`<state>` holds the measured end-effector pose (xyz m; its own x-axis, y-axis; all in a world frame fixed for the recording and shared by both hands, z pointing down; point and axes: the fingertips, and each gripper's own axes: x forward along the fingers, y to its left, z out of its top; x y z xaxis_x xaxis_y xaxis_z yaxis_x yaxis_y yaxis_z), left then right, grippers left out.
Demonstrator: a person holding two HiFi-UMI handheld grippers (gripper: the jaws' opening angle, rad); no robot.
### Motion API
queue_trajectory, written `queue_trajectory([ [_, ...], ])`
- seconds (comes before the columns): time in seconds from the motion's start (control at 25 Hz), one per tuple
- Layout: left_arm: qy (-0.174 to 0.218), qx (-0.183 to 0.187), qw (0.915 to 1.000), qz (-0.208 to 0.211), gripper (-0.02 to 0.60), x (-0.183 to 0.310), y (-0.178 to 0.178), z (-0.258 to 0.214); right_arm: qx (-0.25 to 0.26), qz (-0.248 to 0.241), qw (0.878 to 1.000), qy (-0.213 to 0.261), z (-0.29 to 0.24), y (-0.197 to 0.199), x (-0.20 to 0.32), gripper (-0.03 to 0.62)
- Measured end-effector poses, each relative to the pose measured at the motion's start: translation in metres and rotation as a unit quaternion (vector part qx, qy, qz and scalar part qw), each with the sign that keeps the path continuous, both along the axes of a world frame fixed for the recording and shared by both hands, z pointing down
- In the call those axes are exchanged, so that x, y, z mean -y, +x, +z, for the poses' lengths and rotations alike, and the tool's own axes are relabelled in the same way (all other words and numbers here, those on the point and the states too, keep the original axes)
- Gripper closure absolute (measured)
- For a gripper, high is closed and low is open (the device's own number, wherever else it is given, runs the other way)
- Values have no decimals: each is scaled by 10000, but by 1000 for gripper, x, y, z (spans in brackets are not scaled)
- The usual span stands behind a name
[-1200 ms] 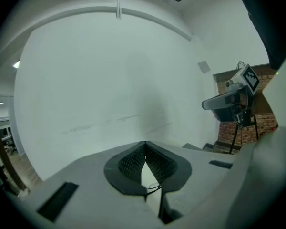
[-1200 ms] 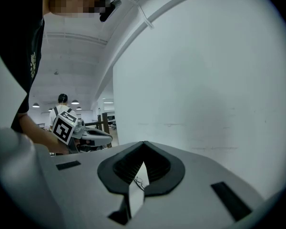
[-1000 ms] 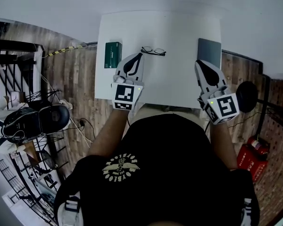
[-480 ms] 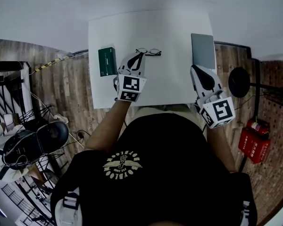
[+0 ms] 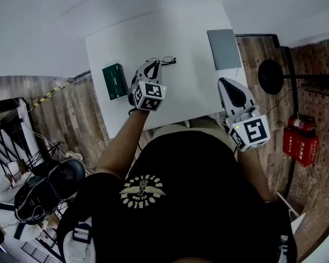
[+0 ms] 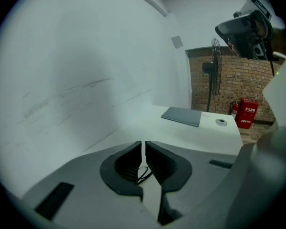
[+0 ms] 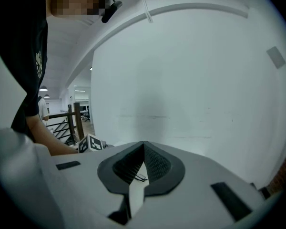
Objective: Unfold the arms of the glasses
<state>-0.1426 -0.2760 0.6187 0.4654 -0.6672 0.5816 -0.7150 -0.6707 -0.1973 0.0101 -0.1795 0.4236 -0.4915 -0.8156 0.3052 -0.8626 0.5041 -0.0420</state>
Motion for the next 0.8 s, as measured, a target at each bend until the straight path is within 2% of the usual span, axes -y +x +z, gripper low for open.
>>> queue_trajectory([
  [0.2,-134,828,9955,436,566,6,5,41,-43,333,9994,-11,1,14,-10,594],
  [0.4,-357,1604,9827,851,515,8,8,86,-55,659,9978,-42,3,31,-21,594],
  [0.8,-353,2399,9631,1170,503,25,12,126,-68,1154,9931,-175,10,58,-41,594],
])
